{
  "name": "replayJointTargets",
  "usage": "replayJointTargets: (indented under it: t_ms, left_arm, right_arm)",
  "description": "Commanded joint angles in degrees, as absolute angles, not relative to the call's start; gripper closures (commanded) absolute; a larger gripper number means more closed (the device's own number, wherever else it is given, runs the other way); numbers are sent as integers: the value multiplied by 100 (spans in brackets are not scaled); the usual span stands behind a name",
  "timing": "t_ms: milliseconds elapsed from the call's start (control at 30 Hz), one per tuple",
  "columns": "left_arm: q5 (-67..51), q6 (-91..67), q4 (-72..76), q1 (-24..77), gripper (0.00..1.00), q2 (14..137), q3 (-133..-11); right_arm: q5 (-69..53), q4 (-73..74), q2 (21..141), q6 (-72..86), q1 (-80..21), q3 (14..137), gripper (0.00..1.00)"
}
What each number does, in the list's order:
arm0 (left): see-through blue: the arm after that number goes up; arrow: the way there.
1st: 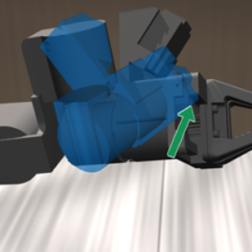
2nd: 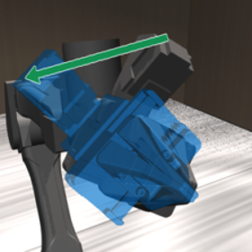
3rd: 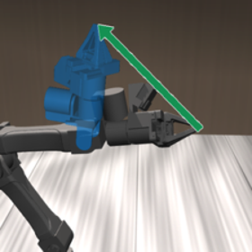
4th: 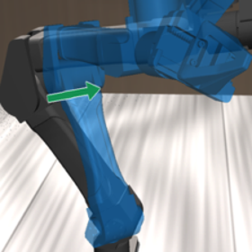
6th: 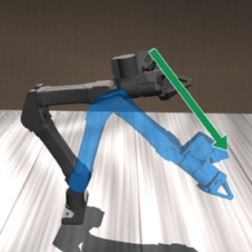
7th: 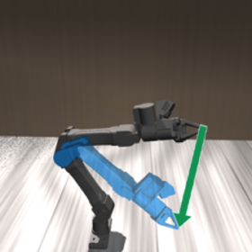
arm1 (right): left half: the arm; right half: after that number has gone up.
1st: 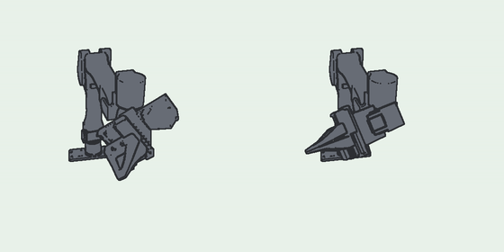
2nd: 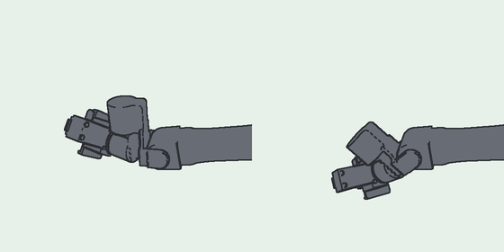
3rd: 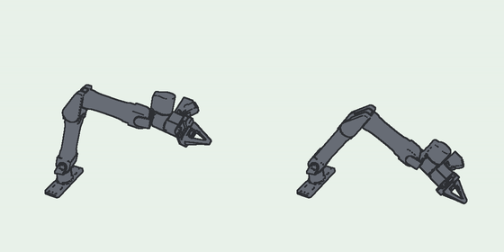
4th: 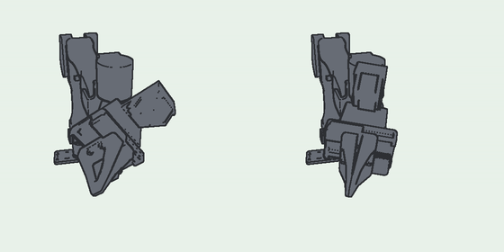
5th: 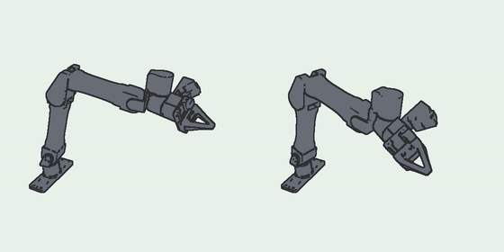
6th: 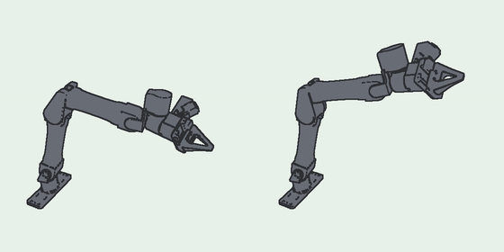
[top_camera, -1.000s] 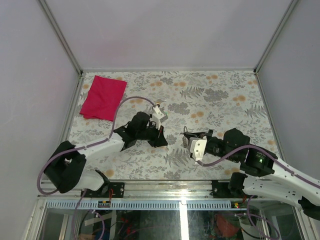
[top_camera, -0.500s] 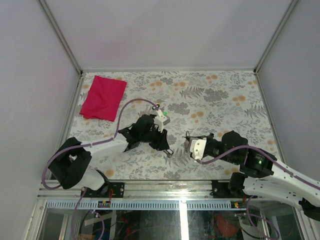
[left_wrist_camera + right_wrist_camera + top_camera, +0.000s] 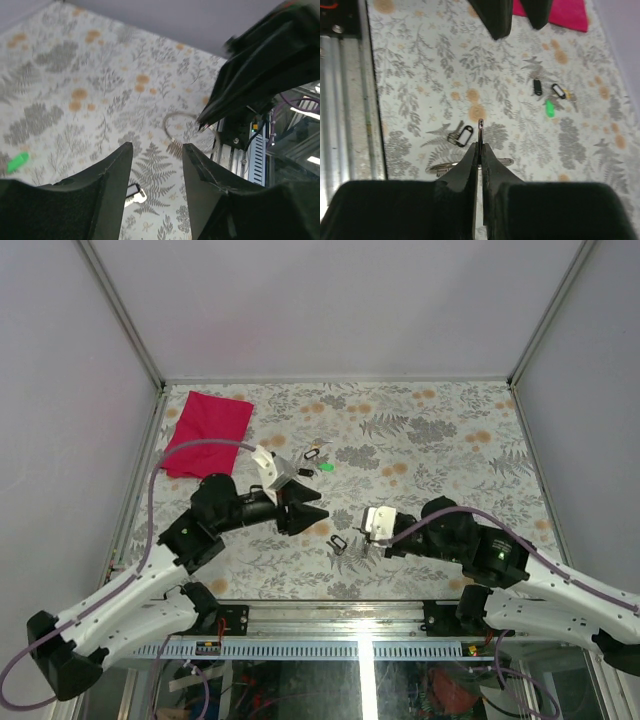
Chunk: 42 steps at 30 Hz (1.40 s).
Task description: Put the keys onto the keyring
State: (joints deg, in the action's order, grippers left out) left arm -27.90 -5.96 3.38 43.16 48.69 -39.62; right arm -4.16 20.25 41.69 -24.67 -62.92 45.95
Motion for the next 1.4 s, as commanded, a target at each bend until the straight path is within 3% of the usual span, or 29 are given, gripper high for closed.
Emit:
replayJointTargets:
  t_ms: [0,533,1367]
  left_arm:
    - [-3506,175,222,4361,54,4616,-4349]
    - [-5055,1055,-1239,4364,55,5151,-5486]
    - [-5450,879,-1213,4387,62,5515,-5704]
  right_arm:
    - [-1017,1554,4436,-1401,-6344,5106,100]
    - [-1571,1330,4637,-627,-6339,5561,100]
    - [-1495,1055,4764,-492,-6340,5616,100]
